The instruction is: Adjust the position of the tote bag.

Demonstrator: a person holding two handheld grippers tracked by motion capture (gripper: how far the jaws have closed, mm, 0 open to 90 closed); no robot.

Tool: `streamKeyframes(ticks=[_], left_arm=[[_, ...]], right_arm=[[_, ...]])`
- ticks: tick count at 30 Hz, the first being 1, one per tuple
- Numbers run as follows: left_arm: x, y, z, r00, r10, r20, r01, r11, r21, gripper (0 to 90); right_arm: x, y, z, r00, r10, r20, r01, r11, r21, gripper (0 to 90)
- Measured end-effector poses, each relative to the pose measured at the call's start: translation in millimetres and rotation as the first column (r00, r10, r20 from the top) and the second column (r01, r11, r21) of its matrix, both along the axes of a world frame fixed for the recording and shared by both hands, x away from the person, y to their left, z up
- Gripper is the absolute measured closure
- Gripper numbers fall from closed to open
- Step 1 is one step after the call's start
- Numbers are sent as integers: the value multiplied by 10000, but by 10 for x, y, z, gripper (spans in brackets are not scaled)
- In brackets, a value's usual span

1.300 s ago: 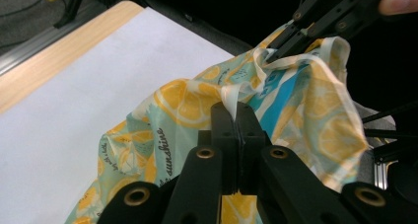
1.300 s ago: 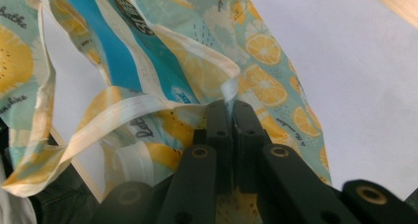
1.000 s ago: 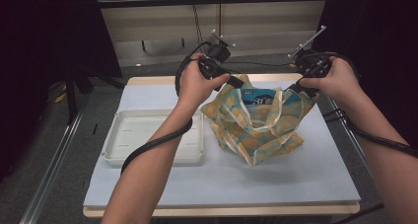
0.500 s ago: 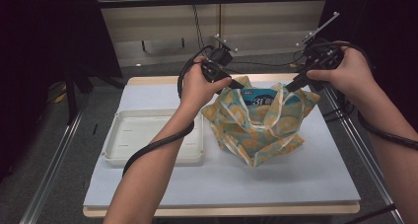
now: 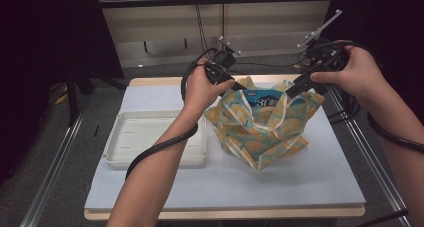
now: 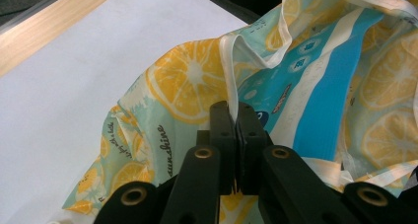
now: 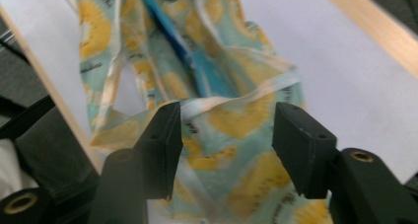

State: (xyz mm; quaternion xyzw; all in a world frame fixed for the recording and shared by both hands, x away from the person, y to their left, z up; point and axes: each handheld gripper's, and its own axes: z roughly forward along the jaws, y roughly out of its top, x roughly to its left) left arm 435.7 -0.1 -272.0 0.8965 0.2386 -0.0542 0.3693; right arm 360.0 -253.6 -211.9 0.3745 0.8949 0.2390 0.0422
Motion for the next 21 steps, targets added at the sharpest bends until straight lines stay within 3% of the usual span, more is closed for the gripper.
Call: streamKeyframes(ticks=[3,4,9,10,12,16,17,21], left_arm=[[-9,-11,-9,10000,-4,-7,4,10000,-62,885],[-3,-5,-2,9998,-172,43,172,9998,123,886],[-1,2,-13,10000,-22,7,22,10000,-9,885],[3,6,-15,10000,-50,16,50,10000,14,885],[2,11,-17,10000,-29,12,29,10000,30,885],[6,22,-34,10000,-32,-57,32,10000,-59,884],[12,32,-29,9999,-120,-4,120,9999,78,884],[12,50,-45,10000,-75,-44,75,10000,64,882]], right_arm=[[9,52,-88,9994,264,-241,-271,9993,-273,533],[18,58,-117,9987,458,-246,-465,9984,-314,562],[30,109,-171,9984,429,-378,-446,9979,-462,695],[34,103,-152,9990,230,-389,-252,9981,-557,758],[36,99,-136,9992,236,-338,-254,9981,-553,772],[32,81,-48,9996,65,-284,-70,9998,-195,829],[31,76,-30,9995,20,-302,-23,9999,-113,838],[41,25,79,9997,-236,36,234,9979,598,884]])
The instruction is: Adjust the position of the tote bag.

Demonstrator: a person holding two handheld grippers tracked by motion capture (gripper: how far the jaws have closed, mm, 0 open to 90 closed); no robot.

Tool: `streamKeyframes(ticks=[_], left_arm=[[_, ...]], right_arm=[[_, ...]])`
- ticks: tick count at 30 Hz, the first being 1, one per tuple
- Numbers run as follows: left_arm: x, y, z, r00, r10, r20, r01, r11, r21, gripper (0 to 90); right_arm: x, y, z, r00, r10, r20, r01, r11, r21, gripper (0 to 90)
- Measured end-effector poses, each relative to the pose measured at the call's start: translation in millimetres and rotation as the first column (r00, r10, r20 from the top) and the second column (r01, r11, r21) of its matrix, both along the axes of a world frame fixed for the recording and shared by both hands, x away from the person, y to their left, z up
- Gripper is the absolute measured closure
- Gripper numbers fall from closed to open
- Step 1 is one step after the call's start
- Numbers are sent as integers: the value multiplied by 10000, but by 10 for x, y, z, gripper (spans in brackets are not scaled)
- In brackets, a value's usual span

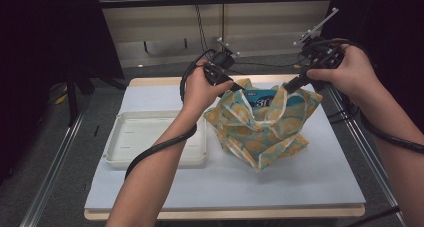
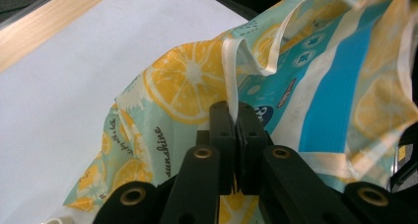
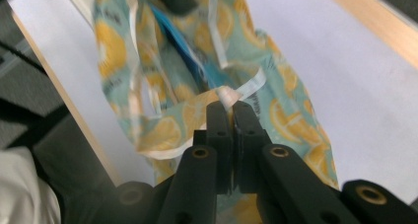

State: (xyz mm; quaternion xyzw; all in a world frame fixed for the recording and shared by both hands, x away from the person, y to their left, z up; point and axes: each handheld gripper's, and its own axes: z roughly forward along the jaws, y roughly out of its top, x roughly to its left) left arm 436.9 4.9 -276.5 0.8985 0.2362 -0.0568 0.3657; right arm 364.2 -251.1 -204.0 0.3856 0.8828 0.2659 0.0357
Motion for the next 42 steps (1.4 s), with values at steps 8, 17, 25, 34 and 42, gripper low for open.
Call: streamKeyframes(ticks=[8,17,25,34,42], left_arm=[[13,46,-47,10000,-5,-83,5,10000,3,878],[52,121,-173,9990,245,-365,-245,9997,-2,877],[20,224,-110,9995,84,-301,-95,9992,-378,790],[-80,361,42,9998,216,-28,-218,9979,-617,551],[-209,485,97,9989,422,209,-408,9971,-635,265]], right_arm=[[113,-46,3,9974,-648,304,633,9968,481,896],[234,-58,-186,9944,-1056,100,1053,9941,253,894],[249,-47,-380,9952,-946,-246,944,9955,-70,894],[224,14,-424,9964,-731,-439,722,9971,-221,891],[218,32,-429,9961,-728,-493,715,9971,-277,893]])
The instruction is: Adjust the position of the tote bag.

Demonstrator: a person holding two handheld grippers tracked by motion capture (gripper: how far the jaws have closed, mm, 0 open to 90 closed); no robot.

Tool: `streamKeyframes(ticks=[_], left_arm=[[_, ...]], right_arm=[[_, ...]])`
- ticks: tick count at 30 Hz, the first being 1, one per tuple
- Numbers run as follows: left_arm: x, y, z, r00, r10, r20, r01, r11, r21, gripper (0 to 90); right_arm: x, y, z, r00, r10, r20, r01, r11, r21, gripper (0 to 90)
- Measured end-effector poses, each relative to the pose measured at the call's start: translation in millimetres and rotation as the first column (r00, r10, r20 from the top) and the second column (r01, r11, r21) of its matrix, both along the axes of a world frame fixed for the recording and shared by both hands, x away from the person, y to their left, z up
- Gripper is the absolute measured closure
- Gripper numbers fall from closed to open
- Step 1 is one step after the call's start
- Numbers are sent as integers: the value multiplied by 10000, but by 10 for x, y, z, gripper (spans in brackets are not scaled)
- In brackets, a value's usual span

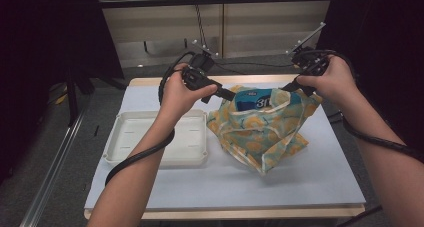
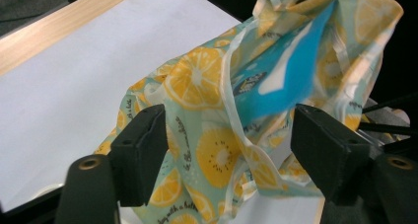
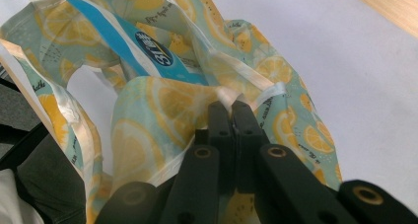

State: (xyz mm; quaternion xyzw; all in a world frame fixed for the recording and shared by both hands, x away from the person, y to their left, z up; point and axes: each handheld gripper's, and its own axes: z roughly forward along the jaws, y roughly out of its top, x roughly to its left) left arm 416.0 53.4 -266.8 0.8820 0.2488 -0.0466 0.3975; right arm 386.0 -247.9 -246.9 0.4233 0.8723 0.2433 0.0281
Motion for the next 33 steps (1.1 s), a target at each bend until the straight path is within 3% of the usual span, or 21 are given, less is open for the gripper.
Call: streamKeyframes(ticks=[2,5,6,12,15,17,22,33], left_arm=[[-49,4,12,9995,-250,198,247,9996,149,243],[-136,-26,10,9982,-581,140,583,9982,-140,241],[-149,-27,15,9963,-846,153,848,9963,-107,244],[-241,-95,21,9901,-1390,194,1395,9898,-276,274],[-278,-129,4,9884,-1485,320,1493,9885,-229,261],[-287,-145,-31,9877,-1545,255,1555,9870,-416,277],[-291,-181,-96,9829,-1838,143,1843,9821,-400,317],[-330,-273,-102,9778,-2089,148,2093,9773,-328,338]], right_arm=[[1,12,-3,10000,54,5,-54,10000,-37,893],[5,28,-6,10000,52,-14,-52,10000,-72,893],[4,33,-6,10000,18,-16,-18,10000,-81,893],[-2,48,-4,10000,55,-36,-55,9999,-126,892],[0,36,-7,10000,70,-51,-70,9999,-75,889],[0,35,-10,9999,85,-71,-85,9999,-74,889],[-1,37,-13,9999,90,-93,-91,9999,-84,887],[0,33,-14,9999,81,-92,-82,9999,-98,883]])
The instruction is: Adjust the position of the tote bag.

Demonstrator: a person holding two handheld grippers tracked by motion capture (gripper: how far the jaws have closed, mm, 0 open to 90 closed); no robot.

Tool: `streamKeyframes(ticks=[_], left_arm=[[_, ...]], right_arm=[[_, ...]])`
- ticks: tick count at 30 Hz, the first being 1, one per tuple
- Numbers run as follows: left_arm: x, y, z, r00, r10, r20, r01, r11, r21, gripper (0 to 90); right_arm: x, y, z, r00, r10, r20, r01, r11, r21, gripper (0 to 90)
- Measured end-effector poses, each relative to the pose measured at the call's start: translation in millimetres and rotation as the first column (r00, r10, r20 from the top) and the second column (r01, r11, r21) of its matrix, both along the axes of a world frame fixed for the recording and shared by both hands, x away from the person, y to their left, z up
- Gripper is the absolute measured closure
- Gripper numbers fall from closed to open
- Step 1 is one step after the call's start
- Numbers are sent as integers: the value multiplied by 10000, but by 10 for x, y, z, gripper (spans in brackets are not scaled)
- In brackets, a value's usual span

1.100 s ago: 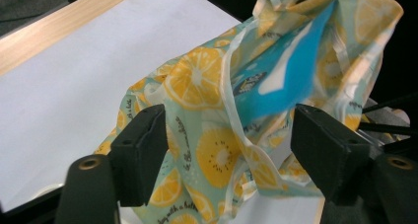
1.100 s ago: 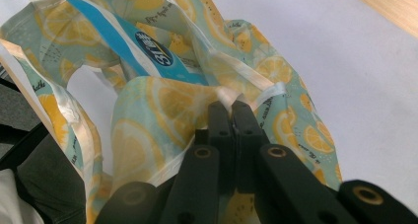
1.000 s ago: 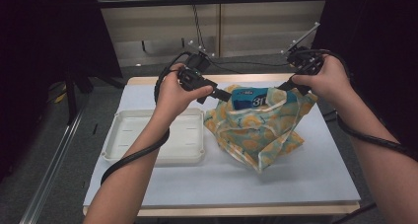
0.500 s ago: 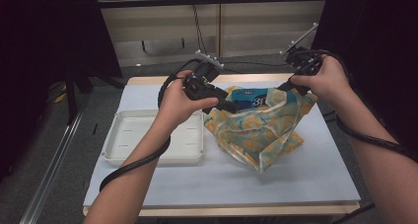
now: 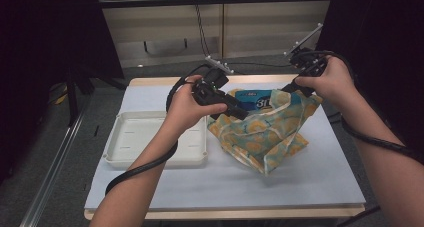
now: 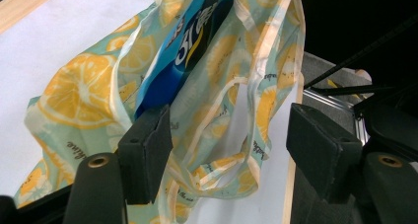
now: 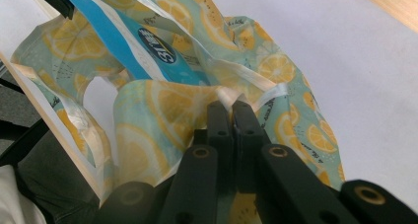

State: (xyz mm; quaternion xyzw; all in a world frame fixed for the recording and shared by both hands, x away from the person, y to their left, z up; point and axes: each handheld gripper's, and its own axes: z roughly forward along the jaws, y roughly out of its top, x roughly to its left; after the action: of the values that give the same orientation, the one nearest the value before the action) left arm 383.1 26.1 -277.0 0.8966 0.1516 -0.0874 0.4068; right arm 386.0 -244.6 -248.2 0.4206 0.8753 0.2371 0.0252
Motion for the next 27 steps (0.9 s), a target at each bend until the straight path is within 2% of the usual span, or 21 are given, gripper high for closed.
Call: streamKeyframes(ticks=[15,18,27], left_arm=[[-20,-95,-91,9992,-392,-123,395,9990,208,405],[-28,-122,-105,9986,-455,-272,464,9984,326,440],[-35,-174,-158,9972,-667,-332,690,9948,750,539]], right_arm=[[-2,1,-13,10000,-16,-11,16,10000,14,880],[-1,-6,-16,10000,-30,-21,30,10000,9,880],[-7,-22,-31,10000,-70,-51,70,10000,-4,876]])
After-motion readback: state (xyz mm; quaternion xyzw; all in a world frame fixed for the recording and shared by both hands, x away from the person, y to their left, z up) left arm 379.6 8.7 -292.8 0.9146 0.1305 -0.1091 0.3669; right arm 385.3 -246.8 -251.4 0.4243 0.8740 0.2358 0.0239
